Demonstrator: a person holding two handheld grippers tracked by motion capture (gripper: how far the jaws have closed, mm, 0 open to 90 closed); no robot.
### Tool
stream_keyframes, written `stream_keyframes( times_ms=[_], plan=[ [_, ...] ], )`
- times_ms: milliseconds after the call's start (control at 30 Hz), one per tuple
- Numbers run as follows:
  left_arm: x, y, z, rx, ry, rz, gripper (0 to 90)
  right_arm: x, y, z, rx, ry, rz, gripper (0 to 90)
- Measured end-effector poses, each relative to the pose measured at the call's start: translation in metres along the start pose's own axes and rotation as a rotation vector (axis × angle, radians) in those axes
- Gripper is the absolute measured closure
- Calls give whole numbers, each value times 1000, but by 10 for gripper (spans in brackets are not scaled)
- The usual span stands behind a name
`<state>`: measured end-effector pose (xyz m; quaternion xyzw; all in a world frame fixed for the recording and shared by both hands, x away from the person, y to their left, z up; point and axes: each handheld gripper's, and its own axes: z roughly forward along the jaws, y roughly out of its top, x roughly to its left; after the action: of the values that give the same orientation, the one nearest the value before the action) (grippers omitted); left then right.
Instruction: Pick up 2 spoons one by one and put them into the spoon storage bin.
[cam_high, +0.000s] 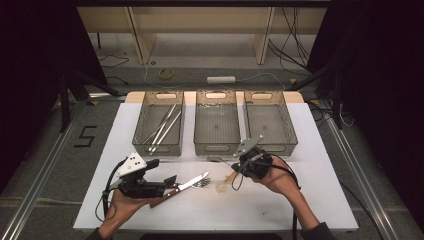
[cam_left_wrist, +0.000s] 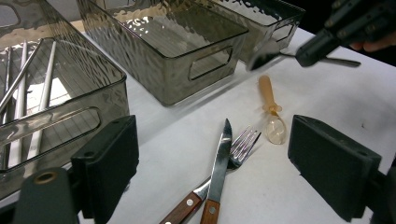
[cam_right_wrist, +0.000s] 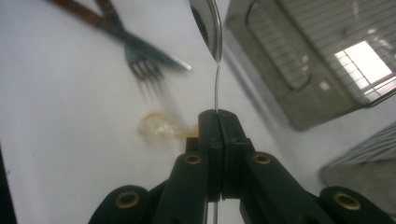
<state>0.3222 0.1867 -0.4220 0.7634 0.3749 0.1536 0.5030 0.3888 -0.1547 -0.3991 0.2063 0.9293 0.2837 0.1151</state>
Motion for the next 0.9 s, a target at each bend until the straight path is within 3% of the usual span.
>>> stream_keyframes(
  times_ms=[333,667,900],
  plan=[
    [1,0,-1,-8,4,-5,159,-29,41,-4,-61,-40,39,900],
    [1,0,-2,-18,6,-12,158,-54,72,6,-61,-84,94,900],
    [1,0,-2,-20,5,-9,158,-68,84,17,-52,-110,169,900]
  ],
)
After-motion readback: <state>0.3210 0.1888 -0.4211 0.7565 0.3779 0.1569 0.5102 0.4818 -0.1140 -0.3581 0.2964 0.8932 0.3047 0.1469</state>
